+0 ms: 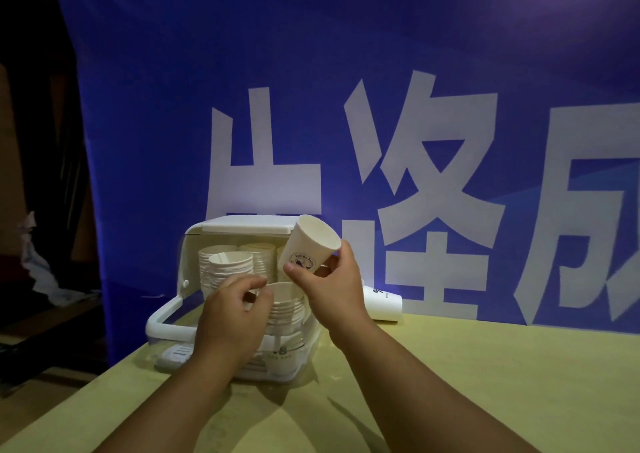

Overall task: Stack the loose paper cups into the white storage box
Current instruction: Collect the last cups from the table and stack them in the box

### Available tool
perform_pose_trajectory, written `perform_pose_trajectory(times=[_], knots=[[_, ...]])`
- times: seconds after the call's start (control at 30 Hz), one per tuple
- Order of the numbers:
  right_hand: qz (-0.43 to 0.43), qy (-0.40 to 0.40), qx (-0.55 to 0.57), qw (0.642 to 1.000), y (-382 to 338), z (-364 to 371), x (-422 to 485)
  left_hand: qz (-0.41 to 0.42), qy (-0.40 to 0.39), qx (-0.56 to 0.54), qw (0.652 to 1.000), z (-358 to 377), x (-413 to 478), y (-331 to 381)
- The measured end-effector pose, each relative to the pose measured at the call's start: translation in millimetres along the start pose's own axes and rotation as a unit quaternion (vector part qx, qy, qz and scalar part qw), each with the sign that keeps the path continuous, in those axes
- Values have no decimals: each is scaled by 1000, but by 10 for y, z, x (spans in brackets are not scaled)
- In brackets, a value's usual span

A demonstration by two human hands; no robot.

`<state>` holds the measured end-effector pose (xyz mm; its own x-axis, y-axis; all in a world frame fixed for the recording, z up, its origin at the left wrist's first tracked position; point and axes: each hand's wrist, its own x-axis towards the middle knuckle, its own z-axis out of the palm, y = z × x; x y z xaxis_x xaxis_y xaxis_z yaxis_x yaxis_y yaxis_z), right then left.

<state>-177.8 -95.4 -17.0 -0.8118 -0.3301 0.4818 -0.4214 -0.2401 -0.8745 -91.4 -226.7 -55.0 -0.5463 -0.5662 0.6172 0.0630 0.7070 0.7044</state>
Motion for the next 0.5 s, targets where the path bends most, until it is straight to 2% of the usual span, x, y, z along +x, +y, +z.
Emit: perform_pose_trajectory(times=[0.1, 0.3, 0.5], knots=[[0, -37, -35, 999, 43, 26, -24, -6, -22, -10, 1000, -1, -9, -2], [7, -116, -80, 990, 142, -7, -41, 7, 2, -35, 999, -3, -23, 12], [10, -59, -106, 993, 184, -10, -46, 16, 13, -27, 999, 1, -34, 44]])
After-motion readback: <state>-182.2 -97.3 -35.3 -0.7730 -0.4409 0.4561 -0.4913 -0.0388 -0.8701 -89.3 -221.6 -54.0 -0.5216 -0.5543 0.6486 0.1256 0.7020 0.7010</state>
